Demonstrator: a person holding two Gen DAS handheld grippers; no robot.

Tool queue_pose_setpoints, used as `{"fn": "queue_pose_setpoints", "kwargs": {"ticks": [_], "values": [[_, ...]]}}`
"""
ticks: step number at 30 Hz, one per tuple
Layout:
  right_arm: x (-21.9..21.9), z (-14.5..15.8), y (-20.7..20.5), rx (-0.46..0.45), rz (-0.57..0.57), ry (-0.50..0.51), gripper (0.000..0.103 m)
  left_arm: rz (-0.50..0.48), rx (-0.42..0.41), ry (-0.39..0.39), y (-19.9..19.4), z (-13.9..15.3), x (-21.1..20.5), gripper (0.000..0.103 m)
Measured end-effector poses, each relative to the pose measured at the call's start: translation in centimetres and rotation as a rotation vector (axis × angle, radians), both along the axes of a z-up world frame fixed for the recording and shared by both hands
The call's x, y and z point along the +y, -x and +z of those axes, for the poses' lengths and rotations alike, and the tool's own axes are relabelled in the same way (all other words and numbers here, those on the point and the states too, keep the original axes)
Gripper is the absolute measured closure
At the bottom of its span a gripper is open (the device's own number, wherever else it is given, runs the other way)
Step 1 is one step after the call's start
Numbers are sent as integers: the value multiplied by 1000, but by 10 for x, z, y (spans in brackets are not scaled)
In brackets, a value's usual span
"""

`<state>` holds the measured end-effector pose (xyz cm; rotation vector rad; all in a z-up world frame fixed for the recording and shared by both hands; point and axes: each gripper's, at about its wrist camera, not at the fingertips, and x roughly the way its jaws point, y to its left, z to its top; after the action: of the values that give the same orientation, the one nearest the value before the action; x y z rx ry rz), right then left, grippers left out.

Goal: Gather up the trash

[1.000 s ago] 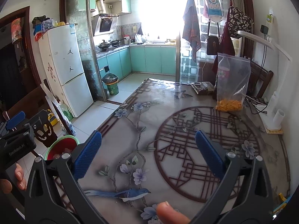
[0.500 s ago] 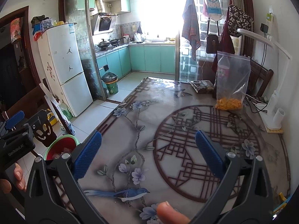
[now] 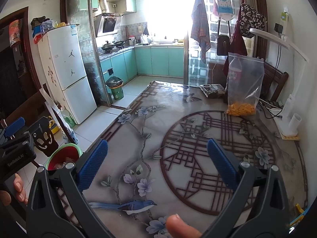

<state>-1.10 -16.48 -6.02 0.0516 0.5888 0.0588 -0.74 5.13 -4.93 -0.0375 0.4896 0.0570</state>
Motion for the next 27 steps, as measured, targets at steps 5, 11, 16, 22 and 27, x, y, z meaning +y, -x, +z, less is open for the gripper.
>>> {"fn": "queue_pose_setpoints", "kwargs": {"ticks": [5, 11, 16, 22, 27], "values": [[0, -1, -1, 2, 1, 5, 4, 1, 2, 1, -1, 0, -1, 8], [0, -3, -2, 6, 1, 5, 4, -4, 9, -3, -3, -2, -1, 8], [0, -5, -6, 11, 3, 5, 4, -10, 16, -4, -8, -4, -1, 8], [-5, -8, -11, 21, 0, 1, 4, -35, 40, -1, -15, -8, -5, 8], [-17, -18, -19, 48, -16, -2, 4, -67, 79, -12, -29, -23, -18, 8]]}}
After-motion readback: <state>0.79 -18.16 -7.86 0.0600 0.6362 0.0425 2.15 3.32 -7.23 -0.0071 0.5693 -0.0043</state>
